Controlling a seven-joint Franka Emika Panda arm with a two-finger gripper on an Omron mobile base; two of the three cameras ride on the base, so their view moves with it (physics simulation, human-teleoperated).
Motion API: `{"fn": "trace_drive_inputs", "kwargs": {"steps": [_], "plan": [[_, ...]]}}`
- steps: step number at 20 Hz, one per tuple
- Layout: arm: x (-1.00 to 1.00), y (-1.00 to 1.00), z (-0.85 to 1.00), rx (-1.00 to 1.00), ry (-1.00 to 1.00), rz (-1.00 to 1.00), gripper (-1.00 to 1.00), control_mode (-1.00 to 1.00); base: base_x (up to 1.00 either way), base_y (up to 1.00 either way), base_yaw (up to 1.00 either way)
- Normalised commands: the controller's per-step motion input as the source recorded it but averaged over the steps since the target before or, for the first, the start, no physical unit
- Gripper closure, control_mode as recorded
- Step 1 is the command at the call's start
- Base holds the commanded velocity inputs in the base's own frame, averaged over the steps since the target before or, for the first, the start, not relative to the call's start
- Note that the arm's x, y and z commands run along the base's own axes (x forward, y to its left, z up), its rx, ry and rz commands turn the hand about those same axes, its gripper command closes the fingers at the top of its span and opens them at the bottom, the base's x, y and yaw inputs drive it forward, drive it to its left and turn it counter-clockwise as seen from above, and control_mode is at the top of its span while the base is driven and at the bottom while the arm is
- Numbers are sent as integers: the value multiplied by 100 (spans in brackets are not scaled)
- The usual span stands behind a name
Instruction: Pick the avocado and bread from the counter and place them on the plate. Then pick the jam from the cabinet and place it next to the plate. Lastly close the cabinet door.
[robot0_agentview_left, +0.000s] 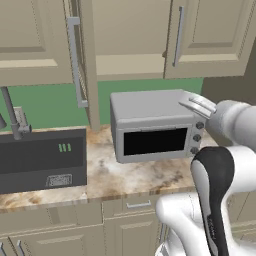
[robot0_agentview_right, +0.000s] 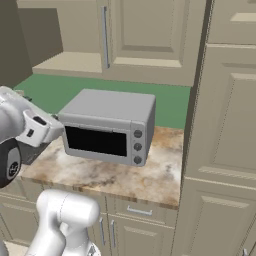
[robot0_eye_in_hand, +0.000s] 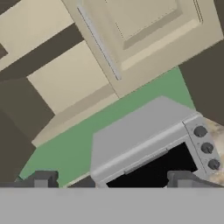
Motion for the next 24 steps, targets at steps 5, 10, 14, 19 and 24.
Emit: {"fn": "trace_drive_inputs", "kwargs": {"steps": [5,10,14,19,24], "plan": [[-74,0,0,-37,5,-12,-100,-100,0,0,0],[-40,0,0,-39,14,-7,-100,-100,0,0,0],[-38,1,0,-34,20,-4,-100,-100,0,0,0],[-27,0,0,-32,25,-2,-100,-100,0,0,0],[-12,7,-8,-39,19,-1,-100,-100,0,0,0]]}}
